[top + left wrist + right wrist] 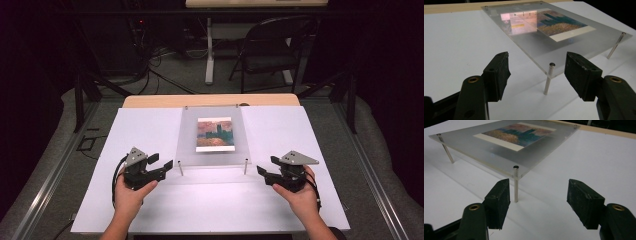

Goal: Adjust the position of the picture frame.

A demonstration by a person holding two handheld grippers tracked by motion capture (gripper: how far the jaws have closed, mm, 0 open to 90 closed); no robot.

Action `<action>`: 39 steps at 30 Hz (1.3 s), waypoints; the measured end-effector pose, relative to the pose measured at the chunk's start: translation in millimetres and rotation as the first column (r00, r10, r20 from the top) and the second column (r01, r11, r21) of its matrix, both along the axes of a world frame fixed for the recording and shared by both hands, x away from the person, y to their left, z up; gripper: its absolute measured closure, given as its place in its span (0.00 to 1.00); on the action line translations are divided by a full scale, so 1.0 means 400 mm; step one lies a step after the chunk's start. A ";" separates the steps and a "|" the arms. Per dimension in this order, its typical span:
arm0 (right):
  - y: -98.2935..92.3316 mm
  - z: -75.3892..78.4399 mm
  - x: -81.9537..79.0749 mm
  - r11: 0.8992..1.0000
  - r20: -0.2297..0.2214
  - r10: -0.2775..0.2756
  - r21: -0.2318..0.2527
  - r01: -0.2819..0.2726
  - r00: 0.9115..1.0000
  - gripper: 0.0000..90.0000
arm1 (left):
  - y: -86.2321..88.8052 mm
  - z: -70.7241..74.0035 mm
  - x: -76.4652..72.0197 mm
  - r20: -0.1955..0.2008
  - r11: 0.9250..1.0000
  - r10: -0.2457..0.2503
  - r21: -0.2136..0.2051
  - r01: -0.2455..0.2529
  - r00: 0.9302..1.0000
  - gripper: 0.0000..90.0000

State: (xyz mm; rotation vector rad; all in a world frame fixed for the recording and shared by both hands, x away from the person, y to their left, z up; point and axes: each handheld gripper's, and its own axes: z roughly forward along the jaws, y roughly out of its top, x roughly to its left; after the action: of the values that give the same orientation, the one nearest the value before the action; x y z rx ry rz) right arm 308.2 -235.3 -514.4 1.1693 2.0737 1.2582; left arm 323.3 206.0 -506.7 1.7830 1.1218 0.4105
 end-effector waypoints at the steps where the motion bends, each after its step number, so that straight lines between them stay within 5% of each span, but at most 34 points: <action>1: 0.000 0.004 0.004 1.000 0.005 0.004 -0.011 -0.004 1.000 0.40 | 0.000 0.000 0.000 0.000 1.000 0.000 0.000 0.000 1.000 0.40; 12: -0.007 0.032 0.058 1.000 0.019 0.016 -0.006 -0.016 1.000 0.43 | 0.002 0.011 0.076 -0.035 1.000 0.007 0.005 -0.007 0.999 0.41; 21: 0.007 0.032 0.135 1.000 -0.022 0.011 0.007 -0.011 1.000 0.41 | -0.003 0.018 0.152 -0.061 0.999 0.031 -0.013 -0.031 0.998 0.41; 39: 0.021 0.029 0.305 0.998 -0.047 -0.055 -0.016 0.054 0.997 0.43 | -0.027 0.029 0.294 -0.076 0.998 0.067 0.017 -0.066 0.995 0.43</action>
State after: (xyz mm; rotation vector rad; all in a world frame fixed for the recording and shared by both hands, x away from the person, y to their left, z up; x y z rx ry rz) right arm 430.1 -226.7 -502.7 1.2523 2.0669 1.1993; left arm 440.9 195.3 -495.1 1.7907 1.2372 0.3934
